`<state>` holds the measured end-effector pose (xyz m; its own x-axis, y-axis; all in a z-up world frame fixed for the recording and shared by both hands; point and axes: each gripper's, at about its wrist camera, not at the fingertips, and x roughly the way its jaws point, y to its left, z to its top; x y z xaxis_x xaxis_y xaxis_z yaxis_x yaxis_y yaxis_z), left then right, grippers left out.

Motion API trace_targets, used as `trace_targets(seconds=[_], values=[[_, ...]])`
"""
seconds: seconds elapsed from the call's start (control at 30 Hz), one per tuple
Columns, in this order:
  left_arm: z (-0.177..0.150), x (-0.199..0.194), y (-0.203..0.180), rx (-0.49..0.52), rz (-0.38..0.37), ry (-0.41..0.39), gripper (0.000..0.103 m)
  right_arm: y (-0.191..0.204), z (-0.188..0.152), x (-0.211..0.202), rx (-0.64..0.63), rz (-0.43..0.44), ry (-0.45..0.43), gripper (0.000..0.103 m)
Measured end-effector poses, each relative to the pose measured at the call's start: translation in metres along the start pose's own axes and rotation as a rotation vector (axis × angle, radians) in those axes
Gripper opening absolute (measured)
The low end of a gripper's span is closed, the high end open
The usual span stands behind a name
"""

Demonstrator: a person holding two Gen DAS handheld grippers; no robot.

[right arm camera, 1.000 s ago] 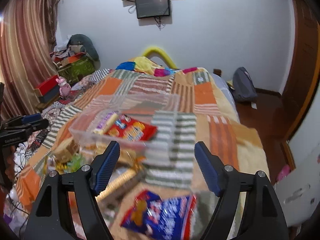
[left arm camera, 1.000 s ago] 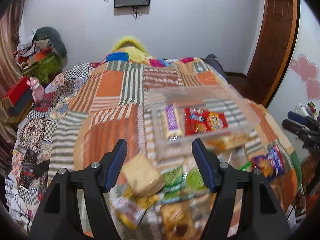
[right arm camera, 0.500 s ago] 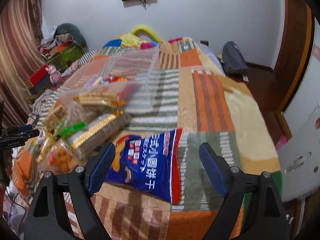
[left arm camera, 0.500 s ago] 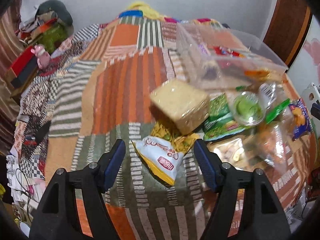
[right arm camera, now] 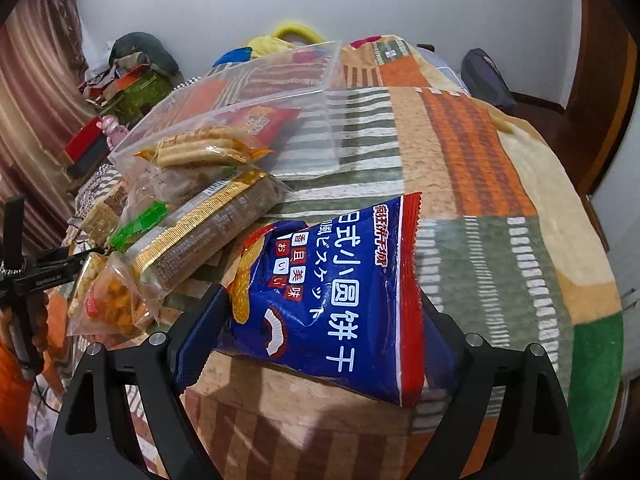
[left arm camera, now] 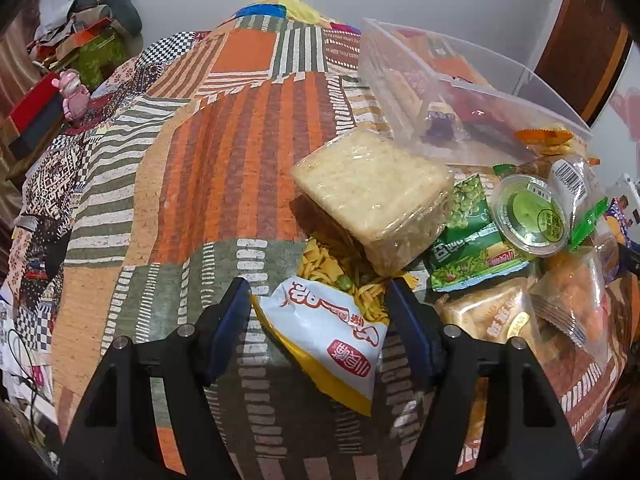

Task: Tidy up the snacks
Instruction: 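Grasp the white-yellow chip bag with the left tool while the right tool grasps the blue biscuit bag, then lower the chip bag and blue biscuit bag into the clear box, opening both tools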

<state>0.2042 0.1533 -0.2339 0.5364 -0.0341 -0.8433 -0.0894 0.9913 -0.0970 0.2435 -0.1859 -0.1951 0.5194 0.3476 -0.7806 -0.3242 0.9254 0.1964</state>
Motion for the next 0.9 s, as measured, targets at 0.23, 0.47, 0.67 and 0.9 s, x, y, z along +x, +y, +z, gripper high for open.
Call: trace_targets(seconds=[0.23,0.47,0.67,0.9], values=[[-0.013,-0.009,-0.006,-0.003,-0.043,0.008,0.034,0.003,-0.003,-0.002,-0.007,0.027,-0.023,0.069],[-0.028,-0.033,-0.014,-0.013,-0.016,-0.004,0.024,0.006,-0.004,-0.008,-0.015,0.029,-0.048,0.057],[-0.035,-0.06,-0.022,0.019,0.032,-0.044,0.023,0.004,-0.005,-0.019,-0.007,0.029,-0.076,0.055],[-0.023,-0.091,-0.022,-0.001,0.029,-0.117,0.023,0.001,0.001,-0.041,0.003,0.017,-0.132,0.055]])
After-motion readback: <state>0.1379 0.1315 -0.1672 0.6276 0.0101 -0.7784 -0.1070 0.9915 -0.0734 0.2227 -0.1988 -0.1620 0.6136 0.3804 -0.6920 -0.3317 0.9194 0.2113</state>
